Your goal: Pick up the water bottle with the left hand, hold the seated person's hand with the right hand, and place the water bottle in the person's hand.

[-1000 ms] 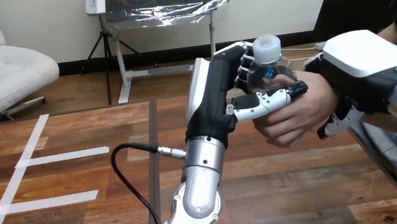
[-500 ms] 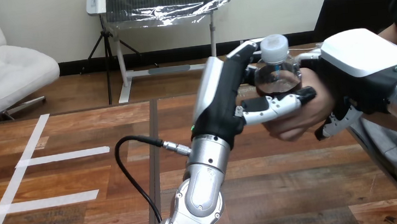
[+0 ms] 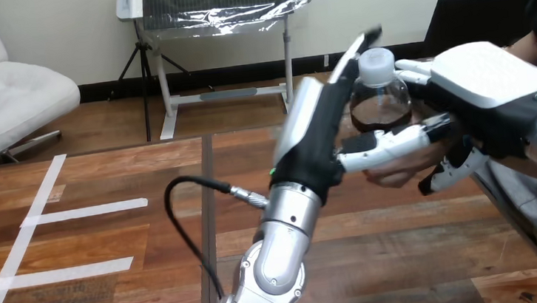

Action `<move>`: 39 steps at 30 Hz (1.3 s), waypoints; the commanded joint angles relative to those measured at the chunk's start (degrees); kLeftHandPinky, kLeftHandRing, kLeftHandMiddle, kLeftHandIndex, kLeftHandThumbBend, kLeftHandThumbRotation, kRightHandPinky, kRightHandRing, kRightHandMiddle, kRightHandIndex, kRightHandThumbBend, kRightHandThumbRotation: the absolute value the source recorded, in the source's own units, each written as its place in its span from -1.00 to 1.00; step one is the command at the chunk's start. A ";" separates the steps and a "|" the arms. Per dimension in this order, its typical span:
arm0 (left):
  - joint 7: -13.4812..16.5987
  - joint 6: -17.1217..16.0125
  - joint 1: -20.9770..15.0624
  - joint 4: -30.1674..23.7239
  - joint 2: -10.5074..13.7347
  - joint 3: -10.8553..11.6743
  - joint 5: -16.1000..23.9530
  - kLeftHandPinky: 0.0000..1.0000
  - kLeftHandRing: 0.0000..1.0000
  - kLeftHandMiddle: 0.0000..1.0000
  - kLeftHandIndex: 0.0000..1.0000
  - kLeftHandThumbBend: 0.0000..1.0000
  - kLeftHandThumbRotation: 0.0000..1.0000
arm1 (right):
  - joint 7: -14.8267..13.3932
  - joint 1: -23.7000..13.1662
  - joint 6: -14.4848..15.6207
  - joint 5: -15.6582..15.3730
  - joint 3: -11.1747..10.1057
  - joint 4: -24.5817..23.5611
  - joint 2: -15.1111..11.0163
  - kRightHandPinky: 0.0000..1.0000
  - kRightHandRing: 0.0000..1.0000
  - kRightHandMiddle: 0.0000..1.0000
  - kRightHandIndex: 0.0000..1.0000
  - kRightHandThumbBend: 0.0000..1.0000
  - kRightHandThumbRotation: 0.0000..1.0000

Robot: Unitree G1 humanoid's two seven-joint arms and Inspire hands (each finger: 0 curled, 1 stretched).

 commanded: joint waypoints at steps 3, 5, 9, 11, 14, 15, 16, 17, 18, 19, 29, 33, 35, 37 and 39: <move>-0.65 -0.65 0.05 -4.20 -1.85 0.05 0.25 1.00 1.00 1.00 1.00 1.00 0.30 | -1.73 -0.06 -1.34 1.64 -2.57 -1.74 0.71 0.64 0.89 0.92 0.81 0.86 -1.00; -0.95 -0.72 0.29 -4.49 -1.61 0.07 0.14 1.00 1.00 1.00 1.00 1.00 0.30 | -1.55 0.31 -1.34 1.69 -2.73 -2.15 0.69 0.64 0.89 0.92 0.81 0.86 -1.00; -1.20 -1.09 0.64 -4.74 -1.34 0.13 0.06 1.00 1.00 1.00 1.00 1.00 0.31 | -1.07 0.93 -0.94 1.99 -3.07 -3.15 0.79 0.65 0.89 0.93 0.81 0.84 -1.00; -1.28 -1.25 0.92 -4.93 -1.22 0.18 -0.02 1.00 1.00 1.00 1.00 0.99 0.31 | -0.99 1.33 -0.76 2.23 -3.26 -3.66 0.83 0.66 0.89 0.93 0.81 0.83 -1.00; -1.50 -1.39 1.28 -5.13 -1.17 0.34 -0.35 1.00 1.00 1.00 1.00 0.96 0.30 | -0.62 1.71 -0.31 2.49 -3.41 -4.38 0.81 0.67 0.89 0.93 0.80 0.82 -1.00; -1.56 -1.41 1.35 -5.18 -1.16 0.38 -0.43 1.00 1.00 1.00 1.00 0.95 0.29 | -0.53 1.78 -0.18 2.55 -3.43 -4.55 0.79 0.67 0.89 0.93 0.80 0.81 -1.00; -1.61 -1.45 1.52 -5.31 -1.14 0.43 -0.56 1.00 1.00 1.00 1.00 0.94 0.29 | -0.45 1.94 -0.02 2.72 -3.54 -4.83 0.83 0.67 0.89 0.93 0.80 0.81 -1.00; -1.64 -1.48 1.63 -5.39 -1.13 0.47 -0.62 1.00 1.00 1.00 1.00 0.93 0.28 | -0.44 2.05 0.08 2.84 -3.60 -5.00 0.85 0.67 0.89 0.93 0.80 0.80 -1.00; -1.66 -1.49 1.70 -5.46 -1.12 0.49 -0.66 0.99 1.00 1.00 1.00 0.90 0.26 | -0.43 2.13 0.16 2.92 -3.64 -5.13 0.86 0.68 0.89 0.93 0.79 0.80 -1.00; -1.60 -1.55 1.90 -5.60 -1.13 0.52 -0.72 0.99 1.00 1.00 1.00 0.89 0.26 | -0.31 2.30 0.32 3.16 -3.76 -5.42 0.87 0.68 0.89 0.93 0.79 0.79 -1.00; -0.83 -2.29 3.49 -6.79 -0.94 0.54 -0.57 0.89 1.00 1.00 1.00 0.65 0.16 | 0.22 3.47 1.85 3.65 -4.40 -7.93 0.67 0.71 0.90 0.93 0.78 0.76 -1.00; -0.82 -2.48 4.40 -7.42 -0.99 0.70 -1.05 0.86 0.97 0.99 0.98 0.57 0.14 | 0.16 3.99 2.12 3.63 -4.75 -8.93 0.61 0.71 0.89 0.92 0.77 0.76 -1.00; -0.77 -2.58 5.09 -7.95 -0.97 0.74 -1.23 0.84 0.96 0.98 0.97 0.52 0.12 | 0.09 4.42 2.45 3.65 -5.09 -9.86 0.77 0.70 0.88 0.91 0.77 0.76 -1.00; -0.59 -2.78 5.79 -8.46 -0.89 0.73 -1.29 0.81 0.94 0.97 0.94 0.47 0.10 | 0.17 4.93 2.99 3.93 -5.53 -10.89 1.06 0.68 0.87 0.89 0.76 0.76 -1.00; -0.41 -2.97 6.35 -8.85 -0.81 0.70 -1.29 0.78 0.91 0.95 0.93 0.44 0.10 | 0.32 5.35 3.54 4.27 -5.91 -11.76 1.32 0.67 0.86 0.89 0.76 0.74 -1.00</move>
